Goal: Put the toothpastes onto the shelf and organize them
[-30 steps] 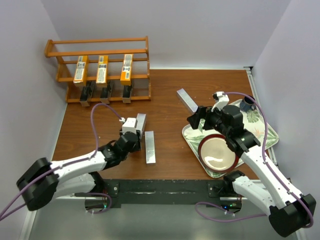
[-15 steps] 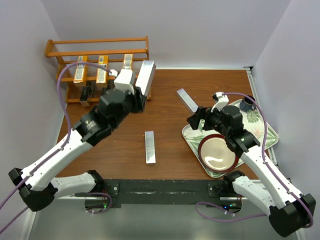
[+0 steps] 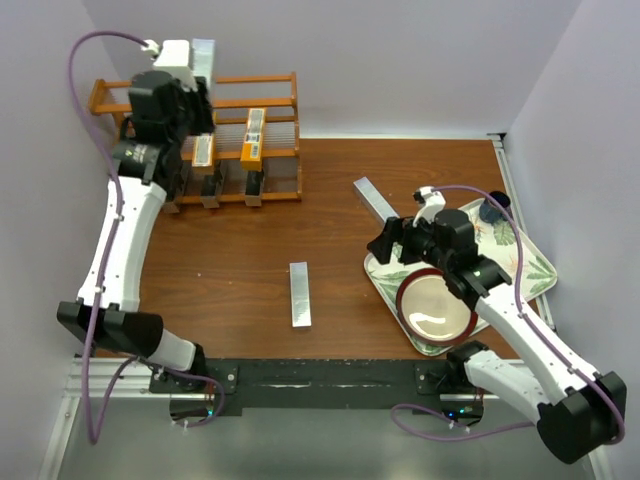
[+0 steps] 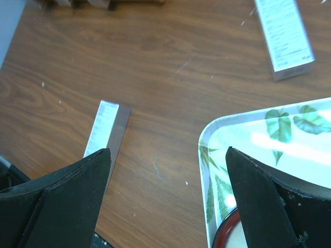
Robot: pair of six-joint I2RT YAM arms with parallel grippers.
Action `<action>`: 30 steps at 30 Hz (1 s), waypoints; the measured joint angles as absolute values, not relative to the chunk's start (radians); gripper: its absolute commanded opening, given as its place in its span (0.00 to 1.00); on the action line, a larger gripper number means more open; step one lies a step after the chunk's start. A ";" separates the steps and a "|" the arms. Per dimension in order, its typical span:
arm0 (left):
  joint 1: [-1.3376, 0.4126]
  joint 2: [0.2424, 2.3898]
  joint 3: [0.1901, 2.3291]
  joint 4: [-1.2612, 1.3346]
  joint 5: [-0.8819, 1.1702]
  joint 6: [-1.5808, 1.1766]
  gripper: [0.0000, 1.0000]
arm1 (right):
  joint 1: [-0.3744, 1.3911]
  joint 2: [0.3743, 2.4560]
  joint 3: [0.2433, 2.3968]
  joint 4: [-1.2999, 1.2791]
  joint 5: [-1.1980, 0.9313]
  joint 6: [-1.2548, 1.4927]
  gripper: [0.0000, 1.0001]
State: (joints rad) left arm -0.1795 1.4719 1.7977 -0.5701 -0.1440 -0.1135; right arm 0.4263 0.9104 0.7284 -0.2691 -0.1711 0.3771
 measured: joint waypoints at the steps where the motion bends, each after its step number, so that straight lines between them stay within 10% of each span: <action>1: -0.142 1.488 1.815 -0.571 -0.124 -0.107 0.36 | 0.430 0.924 0.728 -0.270 -0.176 0.376 0.97; 30: 0.313 1.890 2.085 -0.599 0.199 0.038 0.40 | 0.472 1.146 0.750 -0.276 -0.311 0.327 0.95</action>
